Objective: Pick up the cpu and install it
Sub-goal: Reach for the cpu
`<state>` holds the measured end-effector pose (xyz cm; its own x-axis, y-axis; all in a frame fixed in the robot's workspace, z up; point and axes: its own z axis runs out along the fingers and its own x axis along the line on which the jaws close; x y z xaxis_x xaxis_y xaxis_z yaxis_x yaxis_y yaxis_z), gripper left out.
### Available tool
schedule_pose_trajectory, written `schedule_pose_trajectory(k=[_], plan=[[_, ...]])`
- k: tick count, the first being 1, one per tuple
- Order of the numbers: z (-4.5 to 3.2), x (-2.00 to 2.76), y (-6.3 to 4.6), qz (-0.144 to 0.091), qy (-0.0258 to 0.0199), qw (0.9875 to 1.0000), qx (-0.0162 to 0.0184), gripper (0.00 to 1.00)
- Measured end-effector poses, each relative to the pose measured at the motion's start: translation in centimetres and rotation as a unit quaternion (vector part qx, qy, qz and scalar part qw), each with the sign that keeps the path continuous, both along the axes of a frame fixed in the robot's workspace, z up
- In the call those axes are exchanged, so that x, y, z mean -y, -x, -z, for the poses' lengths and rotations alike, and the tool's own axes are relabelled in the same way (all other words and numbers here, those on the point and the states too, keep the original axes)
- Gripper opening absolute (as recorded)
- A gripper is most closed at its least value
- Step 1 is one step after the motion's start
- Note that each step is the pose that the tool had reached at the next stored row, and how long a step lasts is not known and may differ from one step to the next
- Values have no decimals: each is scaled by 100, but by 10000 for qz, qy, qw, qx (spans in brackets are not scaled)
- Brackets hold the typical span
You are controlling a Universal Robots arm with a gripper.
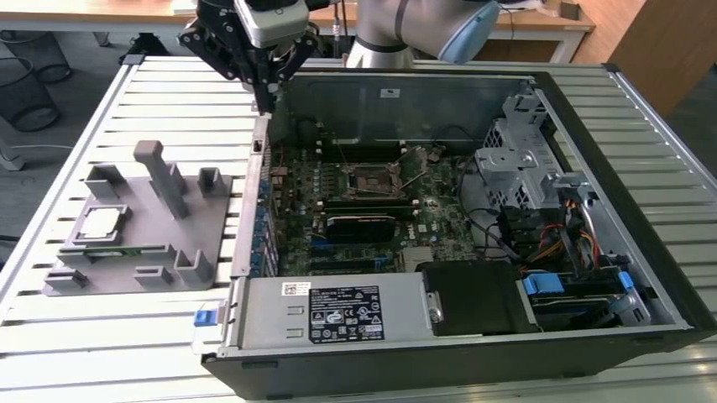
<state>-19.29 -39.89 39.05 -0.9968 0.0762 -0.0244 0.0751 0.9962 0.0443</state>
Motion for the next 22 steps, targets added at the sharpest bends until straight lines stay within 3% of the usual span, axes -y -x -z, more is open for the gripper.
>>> schedule_pose_trajectory(k=[22], plan=[[13,0,131,0,-1,10000,0,11]])
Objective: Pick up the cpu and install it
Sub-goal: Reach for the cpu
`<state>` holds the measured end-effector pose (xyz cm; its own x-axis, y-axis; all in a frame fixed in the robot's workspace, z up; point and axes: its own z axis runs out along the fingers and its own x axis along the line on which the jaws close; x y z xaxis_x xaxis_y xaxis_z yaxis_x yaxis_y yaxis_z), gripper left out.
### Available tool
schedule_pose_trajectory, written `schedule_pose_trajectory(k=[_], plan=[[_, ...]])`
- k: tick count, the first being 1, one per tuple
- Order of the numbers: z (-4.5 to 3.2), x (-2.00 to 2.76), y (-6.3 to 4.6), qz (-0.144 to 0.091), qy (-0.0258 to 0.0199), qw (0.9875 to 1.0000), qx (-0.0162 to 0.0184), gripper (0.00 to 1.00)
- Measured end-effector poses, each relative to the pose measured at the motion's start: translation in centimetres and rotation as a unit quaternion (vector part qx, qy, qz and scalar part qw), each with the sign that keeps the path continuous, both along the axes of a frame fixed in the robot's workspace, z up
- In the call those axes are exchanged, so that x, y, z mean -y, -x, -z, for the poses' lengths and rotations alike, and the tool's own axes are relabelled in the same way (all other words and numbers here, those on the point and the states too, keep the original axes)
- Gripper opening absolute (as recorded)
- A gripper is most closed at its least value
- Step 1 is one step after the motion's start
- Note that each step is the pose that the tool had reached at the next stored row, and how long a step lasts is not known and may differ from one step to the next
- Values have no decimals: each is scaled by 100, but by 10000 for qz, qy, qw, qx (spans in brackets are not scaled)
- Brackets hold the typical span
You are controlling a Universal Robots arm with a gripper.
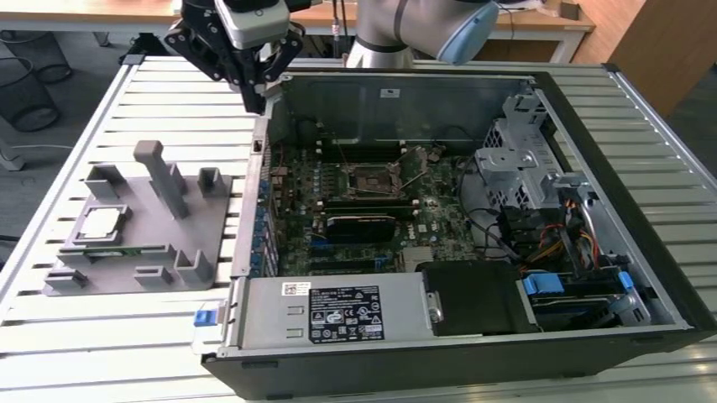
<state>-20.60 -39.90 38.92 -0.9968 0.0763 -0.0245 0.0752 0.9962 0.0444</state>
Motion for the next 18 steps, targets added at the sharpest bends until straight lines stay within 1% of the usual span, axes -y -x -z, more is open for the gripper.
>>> schedule_pose_trajectory(k=[18], plan=[[13,0,102,0,0,10000,0,11]])
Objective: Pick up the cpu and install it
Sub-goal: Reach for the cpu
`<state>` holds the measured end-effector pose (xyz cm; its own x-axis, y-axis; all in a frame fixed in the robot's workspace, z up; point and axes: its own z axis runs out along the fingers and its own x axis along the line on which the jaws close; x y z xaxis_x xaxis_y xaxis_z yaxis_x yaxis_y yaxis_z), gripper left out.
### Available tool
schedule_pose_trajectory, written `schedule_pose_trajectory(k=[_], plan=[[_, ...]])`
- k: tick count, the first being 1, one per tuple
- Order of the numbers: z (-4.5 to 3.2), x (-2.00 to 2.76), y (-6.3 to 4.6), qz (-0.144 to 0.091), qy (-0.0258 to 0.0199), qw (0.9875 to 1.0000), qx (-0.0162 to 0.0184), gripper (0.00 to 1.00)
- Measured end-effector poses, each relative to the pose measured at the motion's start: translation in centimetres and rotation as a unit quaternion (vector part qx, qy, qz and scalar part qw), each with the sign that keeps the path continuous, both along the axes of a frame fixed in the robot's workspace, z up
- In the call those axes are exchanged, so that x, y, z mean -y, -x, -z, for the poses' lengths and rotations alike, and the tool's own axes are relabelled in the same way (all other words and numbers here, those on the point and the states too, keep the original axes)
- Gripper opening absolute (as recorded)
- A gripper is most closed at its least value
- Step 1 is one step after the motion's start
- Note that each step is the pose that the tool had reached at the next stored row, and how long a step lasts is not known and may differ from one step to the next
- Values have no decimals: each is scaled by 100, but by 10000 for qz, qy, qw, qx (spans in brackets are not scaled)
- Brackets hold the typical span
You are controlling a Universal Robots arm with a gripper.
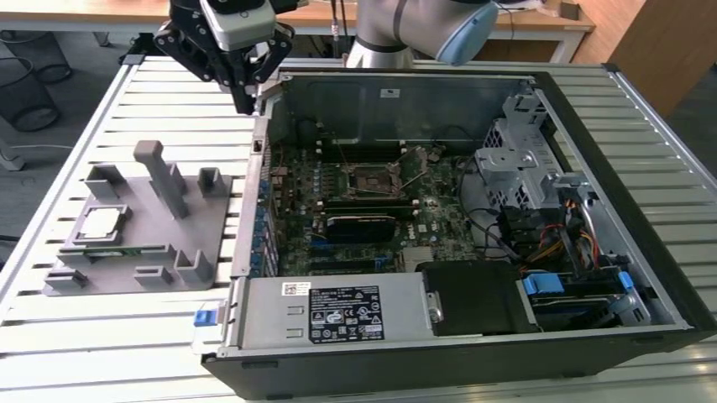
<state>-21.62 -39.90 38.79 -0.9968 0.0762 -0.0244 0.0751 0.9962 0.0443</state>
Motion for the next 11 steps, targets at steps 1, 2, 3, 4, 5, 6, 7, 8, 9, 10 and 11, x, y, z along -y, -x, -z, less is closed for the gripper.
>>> schedule_pose_trajectory(k=[1,2,3,4,5,6,7,8,9,10,11], plan=[[1,0,7,0,0,10000,0,11],[1,0,13,0,0,10000,0,11],[1,0,20,0,0,10000,0,11],[2,0,27,0,-1,10000,0,11],[2,0,34,0,0,10000,0,11],[3,0,41,0,0,10000,0,11],[3,0,47,0,0,10000,0,11],[4,0,53,0,0,10000,0,11],[4,0,59,0,0,10000,0,11],[4,0,66,0,0,10000,0,11],[5,0,72,0,0,10000,0,11]])
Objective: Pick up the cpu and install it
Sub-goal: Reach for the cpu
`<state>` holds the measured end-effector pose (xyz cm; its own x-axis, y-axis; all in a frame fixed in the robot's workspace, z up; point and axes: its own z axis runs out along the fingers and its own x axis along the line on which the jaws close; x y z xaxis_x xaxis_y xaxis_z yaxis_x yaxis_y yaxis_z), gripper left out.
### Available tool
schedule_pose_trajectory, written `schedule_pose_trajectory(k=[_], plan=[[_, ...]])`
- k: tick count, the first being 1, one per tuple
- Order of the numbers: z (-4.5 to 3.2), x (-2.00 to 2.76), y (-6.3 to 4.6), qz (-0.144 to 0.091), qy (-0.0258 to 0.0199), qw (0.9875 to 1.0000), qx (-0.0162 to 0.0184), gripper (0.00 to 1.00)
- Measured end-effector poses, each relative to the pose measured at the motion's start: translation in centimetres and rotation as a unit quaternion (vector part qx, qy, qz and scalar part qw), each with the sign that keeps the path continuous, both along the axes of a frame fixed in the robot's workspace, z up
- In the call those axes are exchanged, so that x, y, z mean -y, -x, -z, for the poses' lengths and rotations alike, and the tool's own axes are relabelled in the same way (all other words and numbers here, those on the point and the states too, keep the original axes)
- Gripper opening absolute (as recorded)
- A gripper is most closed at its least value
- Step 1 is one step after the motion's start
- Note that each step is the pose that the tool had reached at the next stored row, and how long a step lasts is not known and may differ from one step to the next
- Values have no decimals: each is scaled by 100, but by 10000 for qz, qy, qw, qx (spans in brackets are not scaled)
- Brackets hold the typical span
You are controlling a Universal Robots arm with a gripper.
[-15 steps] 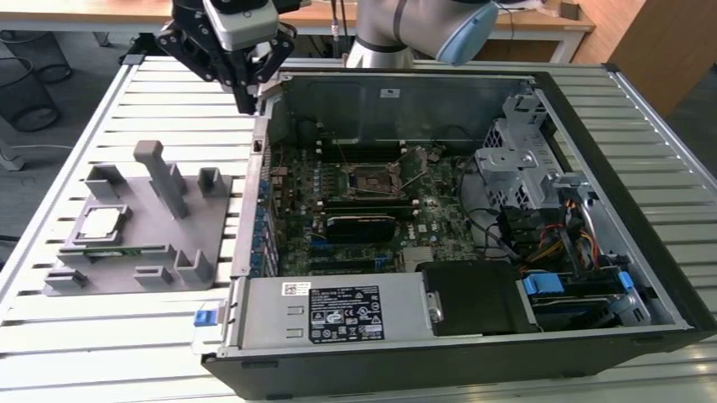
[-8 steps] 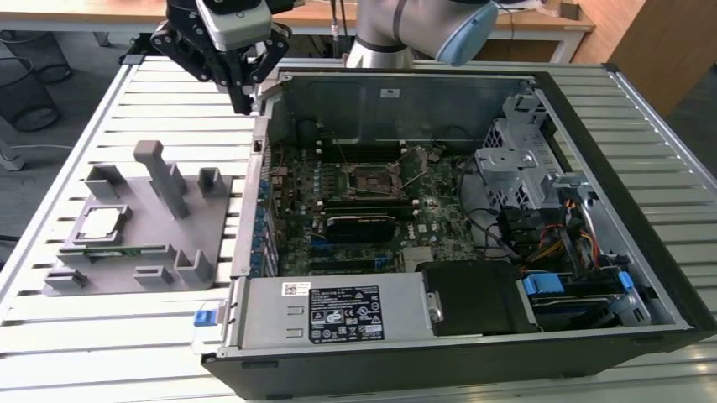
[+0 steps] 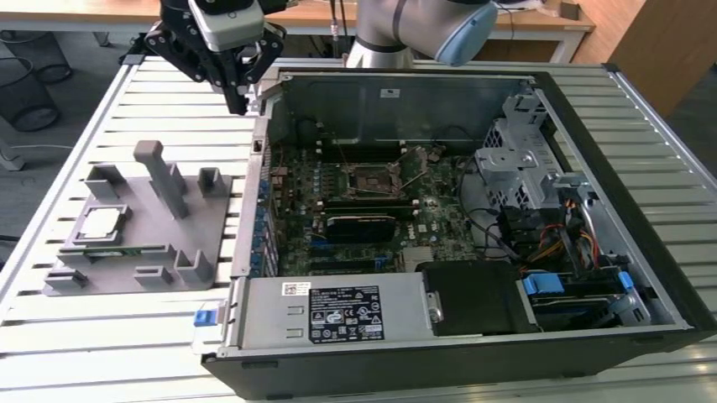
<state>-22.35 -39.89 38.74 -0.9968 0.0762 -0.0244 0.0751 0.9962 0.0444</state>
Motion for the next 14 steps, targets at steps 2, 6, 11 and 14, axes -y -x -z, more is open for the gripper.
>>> schedule_pose_trajectory(k=[2,6,11,14], plan=[[1,0,13,0,0,10000,0,11],[2,0,41,0,0,10000,0,11],[5,0,83,0,0,10000,0,11],[6,0,105,0,0,10000,0,11]])
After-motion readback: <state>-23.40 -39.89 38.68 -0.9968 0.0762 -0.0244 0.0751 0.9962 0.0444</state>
